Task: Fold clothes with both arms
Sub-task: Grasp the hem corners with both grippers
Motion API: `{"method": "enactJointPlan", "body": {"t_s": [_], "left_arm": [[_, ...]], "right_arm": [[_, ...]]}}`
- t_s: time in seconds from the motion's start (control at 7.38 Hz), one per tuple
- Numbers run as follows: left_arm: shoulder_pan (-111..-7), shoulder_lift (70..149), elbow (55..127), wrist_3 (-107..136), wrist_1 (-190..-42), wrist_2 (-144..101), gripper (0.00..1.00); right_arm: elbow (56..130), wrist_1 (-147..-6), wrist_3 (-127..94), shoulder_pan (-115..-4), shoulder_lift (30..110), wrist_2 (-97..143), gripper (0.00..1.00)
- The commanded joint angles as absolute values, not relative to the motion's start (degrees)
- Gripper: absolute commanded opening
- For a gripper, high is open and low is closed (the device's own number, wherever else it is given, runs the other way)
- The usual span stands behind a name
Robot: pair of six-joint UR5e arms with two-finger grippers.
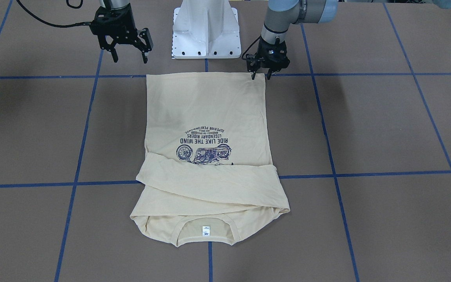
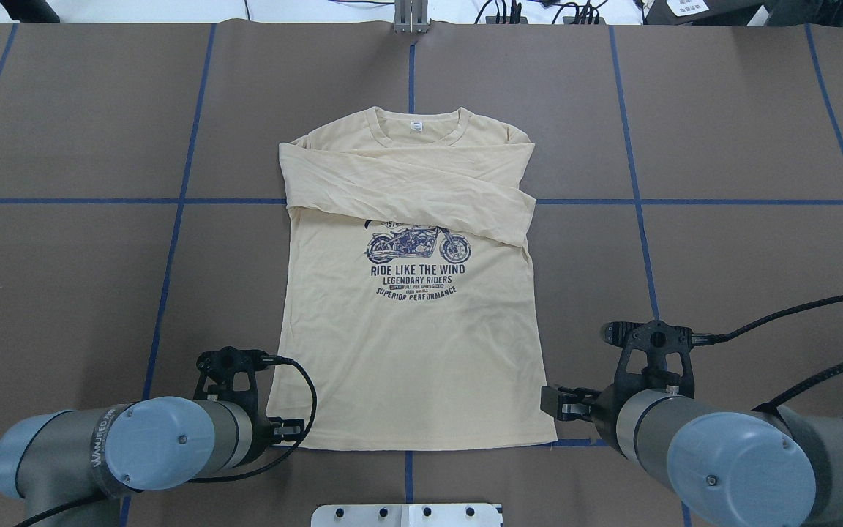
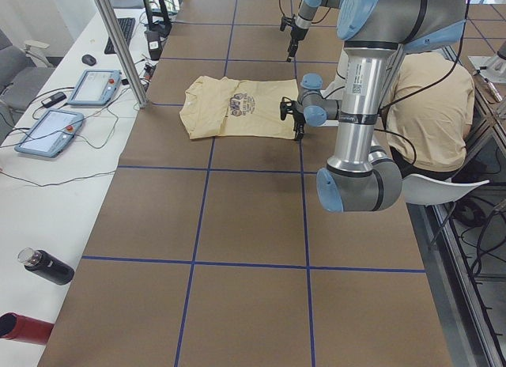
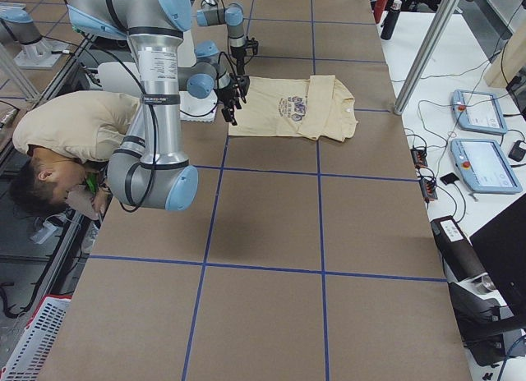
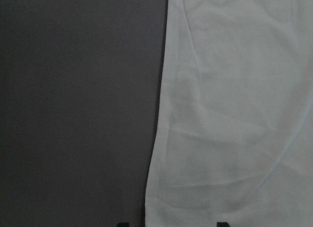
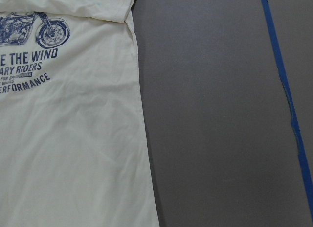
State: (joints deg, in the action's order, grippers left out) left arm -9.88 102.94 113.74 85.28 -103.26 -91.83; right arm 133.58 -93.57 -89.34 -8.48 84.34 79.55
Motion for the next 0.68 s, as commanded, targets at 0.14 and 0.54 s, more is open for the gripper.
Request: {"method": "enactJointPlan", "body": {"t_s": [0.14, 0.54], "left_arm": [[-9.84, 103.1, 113.82, 86.47, -103.27, -91.85, 0.24], [-9.93, 102.75, 114.25, 88.15, -103.1, -91.76, 0.0]], "right_arm": [[133.42, -93.6, -89.3, -8.44, 84.2, 79.54, 1.0], [132.2, -93.34, -89.47, -8.44, 84.29, 79.54, 1.0]]}}
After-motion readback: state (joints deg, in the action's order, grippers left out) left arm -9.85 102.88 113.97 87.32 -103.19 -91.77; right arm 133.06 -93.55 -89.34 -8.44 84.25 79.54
